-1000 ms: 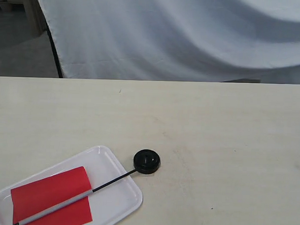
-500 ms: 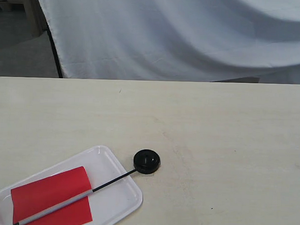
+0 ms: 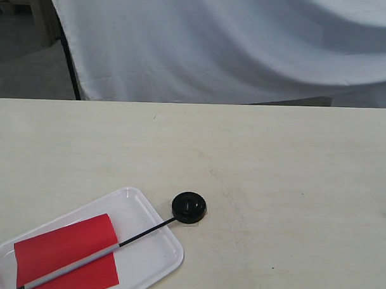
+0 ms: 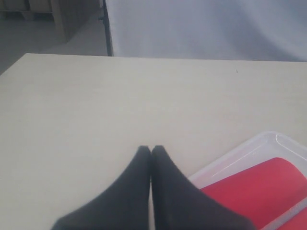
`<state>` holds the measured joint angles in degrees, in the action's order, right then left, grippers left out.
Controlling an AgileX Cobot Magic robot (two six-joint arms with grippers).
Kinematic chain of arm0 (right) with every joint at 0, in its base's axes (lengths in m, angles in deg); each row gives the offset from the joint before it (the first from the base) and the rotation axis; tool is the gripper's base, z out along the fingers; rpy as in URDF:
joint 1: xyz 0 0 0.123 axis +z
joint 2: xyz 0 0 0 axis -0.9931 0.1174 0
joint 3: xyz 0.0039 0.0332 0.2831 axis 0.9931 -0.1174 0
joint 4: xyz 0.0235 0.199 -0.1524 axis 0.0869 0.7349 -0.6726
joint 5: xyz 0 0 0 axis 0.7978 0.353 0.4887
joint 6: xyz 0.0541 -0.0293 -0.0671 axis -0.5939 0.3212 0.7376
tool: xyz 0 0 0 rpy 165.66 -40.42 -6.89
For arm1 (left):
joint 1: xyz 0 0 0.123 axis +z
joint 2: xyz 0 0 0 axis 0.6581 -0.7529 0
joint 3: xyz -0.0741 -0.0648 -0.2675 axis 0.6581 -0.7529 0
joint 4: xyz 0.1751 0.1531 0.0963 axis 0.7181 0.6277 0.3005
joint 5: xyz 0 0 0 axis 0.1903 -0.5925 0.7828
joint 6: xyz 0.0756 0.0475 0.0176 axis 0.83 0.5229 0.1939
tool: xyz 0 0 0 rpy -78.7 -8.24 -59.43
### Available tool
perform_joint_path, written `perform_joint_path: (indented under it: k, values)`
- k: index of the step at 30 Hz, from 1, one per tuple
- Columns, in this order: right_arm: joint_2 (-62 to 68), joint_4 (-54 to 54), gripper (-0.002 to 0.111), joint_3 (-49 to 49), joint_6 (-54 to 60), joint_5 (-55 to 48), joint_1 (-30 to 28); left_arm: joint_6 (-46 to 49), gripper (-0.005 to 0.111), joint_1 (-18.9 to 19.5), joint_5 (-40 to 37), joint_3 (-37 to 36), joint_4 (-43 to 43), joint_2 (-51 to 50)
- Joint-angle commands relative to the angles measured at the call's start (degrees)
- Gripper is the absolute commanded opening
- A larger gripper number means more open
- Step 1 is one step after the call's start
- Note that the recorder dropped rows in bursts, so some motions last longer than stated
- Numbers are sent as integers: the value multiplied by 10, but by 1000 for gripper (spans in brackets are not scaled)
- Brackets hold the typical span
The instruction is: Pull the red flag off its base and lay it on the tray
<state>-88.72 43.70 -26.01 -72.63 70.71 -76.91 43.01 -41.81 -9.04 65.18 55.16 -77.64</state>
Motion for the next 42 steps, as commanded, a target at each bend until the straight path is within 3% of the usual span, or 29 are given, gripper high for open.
perform_joint_path:
  k: [1, 7, 13, 27, 42]
  values:
    - [-2, 2, -1, -49, 11, -10, 18, 1, 0, -4, 2, -1, 0, 1]
    - [-2, -3, -1, -157, 25, 60, 18, 1, 0, -4, 2, -1, 0, 1]
    - [-2, -9, -1, -157, 100, -19, 18, 1, 0, -4, 2, -1, 0, 1]
    - [-2, 1, -1, -157, 84, -90, 18, 1, 0, -4, 2, -1, 0, 1]
    - [-2, 1, -1, -157, 84, -91, 18, 1, 0, -4, 2, -1, 0, 1]
